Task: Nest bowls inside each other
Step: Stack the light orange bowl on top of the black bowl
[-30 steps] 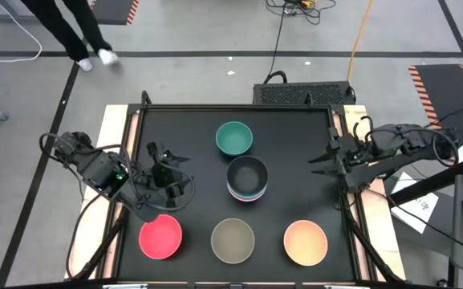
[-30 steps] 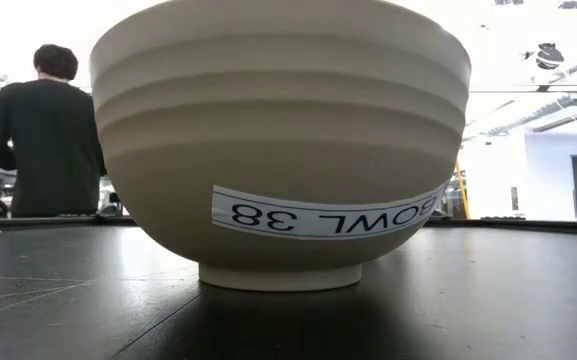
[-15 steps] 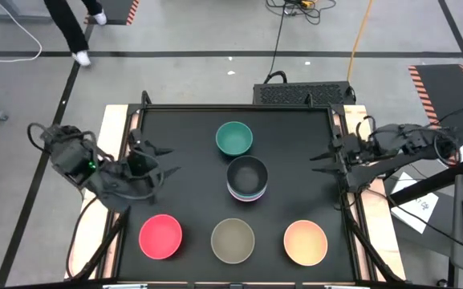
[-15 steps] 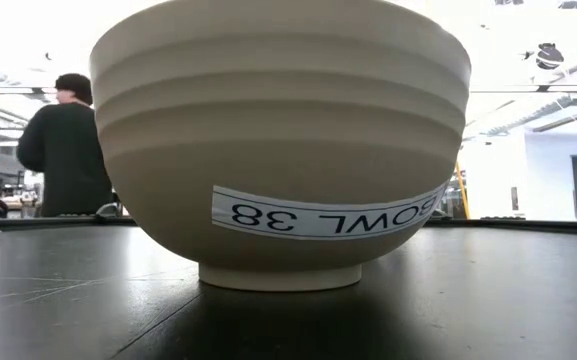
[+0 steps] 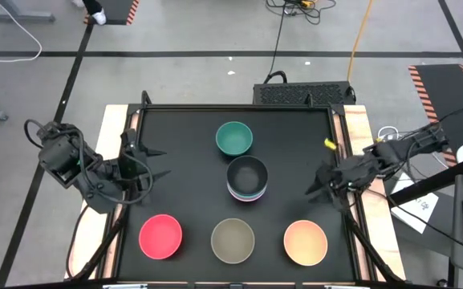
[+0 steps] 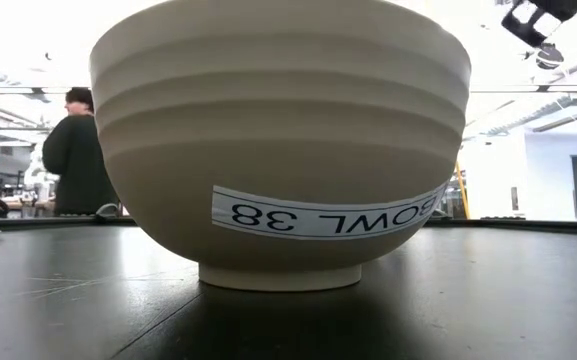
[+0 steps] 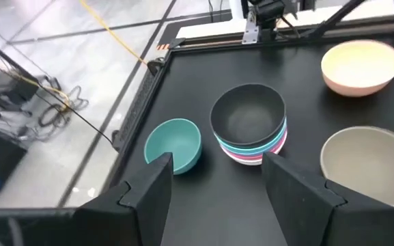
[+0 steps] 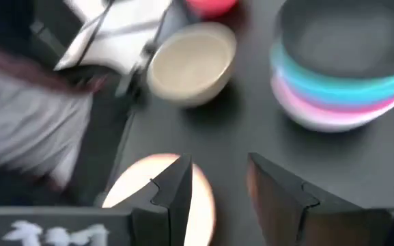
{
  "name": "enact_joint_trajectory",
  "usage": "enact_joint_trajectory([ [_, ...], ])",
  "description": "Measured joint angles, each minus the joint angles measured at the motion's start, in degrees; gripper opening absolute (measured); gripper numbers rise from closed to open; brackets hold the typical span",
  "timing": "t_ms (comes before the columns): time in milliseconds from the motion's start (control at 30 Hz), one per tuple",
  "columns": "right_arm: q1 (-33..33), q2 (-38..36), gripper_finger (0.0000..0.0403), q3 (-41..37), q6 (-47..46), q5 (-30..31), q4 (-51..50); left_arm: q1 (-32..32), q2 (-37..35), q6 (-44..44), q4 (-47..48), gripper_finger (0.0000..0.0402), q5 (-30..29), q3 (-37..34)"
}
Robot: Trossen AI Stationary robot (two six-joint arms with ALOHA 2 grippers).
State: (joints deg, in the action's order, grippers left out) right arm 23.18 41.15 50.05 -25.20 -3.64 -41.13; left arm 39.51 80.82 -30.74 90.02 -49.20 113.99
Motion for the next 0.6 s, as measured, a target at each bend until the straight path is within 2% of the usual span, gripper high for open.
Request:
enact_joint_trajectory([
  [200, 3.1, 0.0, 0.013, -4.3, -4.8, -7.9, 6.6, -0.1, 0.0, 2.3, -0.1, 0.0228, -0.3, 0.0],
  [300, 4.6, 0.0, 0.013, -4.3, -5.4, -8.4, 9.1, 0.5, -0.4, 5.8, -0.3, 0.0228, -0.3, 0.0],
  [600, 5.6, 1.0, 0.013, -4.3, -14.0, -9.9, 9.3, 1.1, -4.4, 6.5, -4.7, 0.0228, -0.3, 0.0],
])
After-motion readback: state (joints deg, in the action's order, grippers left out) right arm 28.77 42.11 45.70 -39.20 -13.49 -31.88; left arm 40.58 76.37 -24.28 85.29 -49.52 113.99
